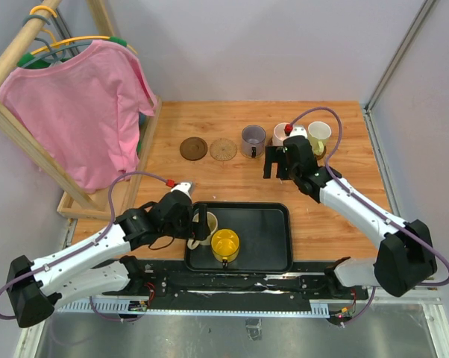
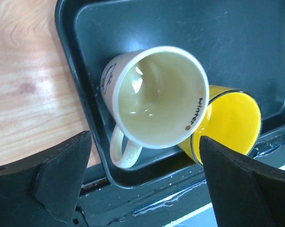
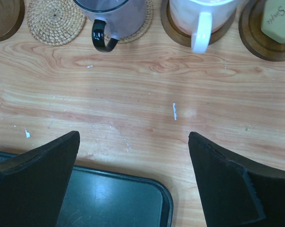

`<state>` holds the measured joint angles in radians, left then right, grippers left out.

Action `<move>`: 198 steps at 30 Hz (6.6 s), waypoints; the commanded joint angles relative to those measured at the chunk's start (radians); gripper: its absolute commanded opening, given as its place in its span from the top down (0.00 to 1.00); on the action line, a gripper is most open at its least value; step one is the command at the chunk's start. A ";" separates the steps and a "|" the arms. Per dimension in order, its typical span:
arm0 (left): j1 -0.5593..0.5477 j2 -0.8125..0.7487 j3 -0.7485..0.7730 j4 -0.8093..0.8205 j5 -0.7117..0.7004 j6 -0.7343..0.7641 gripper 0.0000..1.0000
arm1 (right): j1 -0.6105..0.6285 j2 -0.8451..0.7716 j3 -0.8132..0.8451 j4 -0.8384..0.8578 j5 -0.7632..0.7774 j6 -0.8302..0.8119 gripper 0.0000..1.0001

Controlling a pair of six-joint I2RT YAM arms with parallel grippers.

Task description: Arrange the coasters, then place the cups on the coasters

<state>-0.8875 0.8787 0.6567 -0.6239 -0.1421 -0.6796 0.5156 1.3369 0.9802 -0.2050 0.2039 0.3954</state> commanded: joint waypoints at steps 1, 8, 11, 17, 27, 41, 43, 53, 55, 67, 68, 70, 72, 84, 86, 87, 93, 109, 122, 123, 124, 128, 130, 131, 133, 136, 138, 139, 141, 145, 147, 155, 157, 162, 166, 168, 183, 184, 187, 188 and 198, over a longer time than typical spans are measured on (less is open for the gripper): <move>-0.042 0.003 0.038 -0.107 -0.082 -0.096 0.00 | -0.018 -0.058 -0.057 0.041 -0.018 -0.012 0.01; -0.098 0.018 -0.011 -0.103 -0.104 -0.145 0.00 | -0.025 -0.082 -0.087 0.063 -0.037 -0.005 0.01; -0.112 0.030 -0.033 -0.092 -0.137 -0.157 0.04 | -0.025 -0.079 -0.092 0.067 -0.053 0.005 0.01; -0.125 0.040 -0.064 -0.056 -0.202 -0.176 0.13 | -0.025 -0.061 -0.101 0.075 -0.090 0.031 0.01; -0.132 0.009 -0.129 0.043 -0.294 -0.180 0.30 | -0.025 -0.047 -0.104 0.079 -0.114 0.043 0.01; -0.132 0.051 -0.203 0.307 -0.296 -0.035 0.37 | -0.024 -0.019 -0.110 0.086 -0.134 0.054 0.01; -0.133 0.076 -0.193 0.310 -0.302 -0.021 0.39 | -0.025 -0.019 -0.113 0.090 -0.136 0.056 0.01; -0.132 0.164 -0.174 0.339 -0.303 0.024 0.59 | -0.025 -0.020 -0.121 0.094 -0.150 0.061 0.01; -0.133 0.173 -0.172 0.351 -0.295 0.030 0.72 | -0.025 -0.020 -0.121 0.094 -0.152 0.061 0.01; -0.132 0.217 -0.138 0.387 -0.327 0.110 0.99 | -0.024 -0.029 -0.116 0.095 -0.154 0.057 0.02; -0.132 0.219 -0.129 0.392 -0.336 0.121 0.99 | -0.025 -0.031 -0.118 0.094 -0.152 0.056 0.01; -0.132 0.222 -0.101 0.404 -0.348 0.147 1.00 | -0.024 -0.038 -0.121 0.094 -0.145 0.052 0.01; -0.132 0.227 -0.067 0.409 -0.360 0.169 0.99 | -0.025 -0.044 -0.124 0.089 -0.136 0.047 0.01; -0.076 0.405 0.198 0.411 -0.451 0.272 0.99 | -0.025 -0.123 -0.182 0.083 -0.057 0.017 0.01; -0.024 0.455 0.226 0.444 -0.423 0.292 1.00 | -0.025 -0.138 -0.194 0.075 -0.039 0.010 0.01; 0.007 0.477 0.239 0.473 -0.402 0.303 1.00 | -0.025 -0.147 -0.200 0.069 -0.028 0.005 0.01; 0.130 0.662 0.406 0.515 -0.376 0.381 0.99 | -0.025 -0.205 -0.245 0.034 0.026 -0.007 0.01; 0.286 0.989 0.689 0.593 -0.299 0.384 0.99 | -0.025 -0.200 -0.245 0.025 0.018 -0.024 0.01; 0.301 1.074 0.767 0.608 -0.238 0.375 0.99 | -0.025 -0.170 -0.228 0.032 -0.007 -0.022 0.01; 0.302 1.075 0.766 0.613 -0.230 0.373 1.00 | -0.025 -0.168 -0.228 0.032 -0.009 -0.022 0.01; 0.302 1.077 0.766 0.617 -0.227 0.372 1.00 | -0.025 -0.166 -0.228 0.033 -0.012 -0.021 0.01; 0.302 1.087 0.765 0.624 -0.227 0.370 0.99 | -0.025 -0.165 -0.231 0.035 -0.017 -0.018 0.01; 0.301 1.091 0.763 0.634 -0.219 0.367 0.99 | -0.025 -0.163 -0.231 0.036 -0.018 -0.017 0.01; 0.301 1.095 0.763 0.637 -0.218 0.366 0.99 | -0.025 -0.162 -0.231 0.037 -0.019 -0.018 0.01; 0.301 1.103 0.763 0.641 -0.216 0.361 1.00 | -0.025 -0.159 -0.229 0.038 -0.021 -0.017 0.01; 0.302 1.111 0.762 0.645 -0.215 0.355 0.99 | -0.025 -0.159 -0.230 0.038 -0.024 -0.017 0.01; 0.302 1.116 0.762 0.648 -0.219 0.352 0.99 | -0.025 -0.159 -0.231 0.038 -0.024 -0.017 0.01; 0.301 1.118 0.761 0.650 -0.222 0.352 0.99 | -0.025 -0.159 -0.231 0.038 -0.024 -0.018 0.01; 0.301 1.120 0.757 0.659 -0.225 0.350 1.00 | -0.025 -0.159 -0.232 0.038 -0.024 -0.020 0.01; 0.301 1.116 0.738 0.694 -0.225 0.349 0.99 | -0.025 -0.154 -0.231 0.041 -0.026 -0.019 0.01; 0.302 1.115 0.735 0.704 -0.226 0.348 0.99 | -0.025 -0.152 -0.230 0.042 -0.029 -0.019 0.01; 0.301 1.125 0.730 0.709 -0.232 0.347 1.00 | -0.025 -0.142 -0.233 0.047 -0.038 -0.015 0.01; 0.301 1.129 0.731 0.708 -0.235 0.347 0.99 | -0.025 -0.138 -0.234 0.049 -0.040 -0.014 0.01; 0.303 1.138 0.729 0.710 -0.242 0.344 1.00 | -0.025 -0.131 -0.232 0.049 -0.047 -0.014 0.01; 0.303 1.142 0.724 0.711 -0.248 0.343 0.99 | -0.025 -0.128 -0.231 0.050 -0.048 -0.014 0.01; 0.303 1.142 0.720 0.713 -0.250 0.343 0.99 | -0.025 -0.127 -0.231 0.050 -0.052 -0.015 0.01; 0.305 1.134 0.701 0.706 -0.248 0.339 0.99 | -0.025 -0.119 -0.224 0.057 -0.069 -0.012 0.01; 0.305 1.135 0.698 0.707 -0.248 0.339 0.99 | -0.025 -0.118 -0.223 0.058 -0.071 -0.012 0.01; 0.305 1.137 0.692 0.708 -0.247 0.337 0.99 | -0.025 -0.116 -0.225 0.059 -0.075 -0.010 0.01; 0.304 1.137 0.690 0.707 -0.247 0.335 0.99 | -0.025 -0.117 -0.224 0.058 -0.075 -0.011 0.01; 0.305 1.141 0.673 0.714 -0.251 0.329 1.00 | -0.025 -0.114 -0.226 0.061 -0.082 -0.006 0.01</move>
<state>-0.5854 2.0285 1.3331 0.0040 -0.3653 -0.3420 0.5041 1.2163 0.7300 -0.1604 0.1310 0.3855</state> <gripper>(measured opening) 0.214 0.989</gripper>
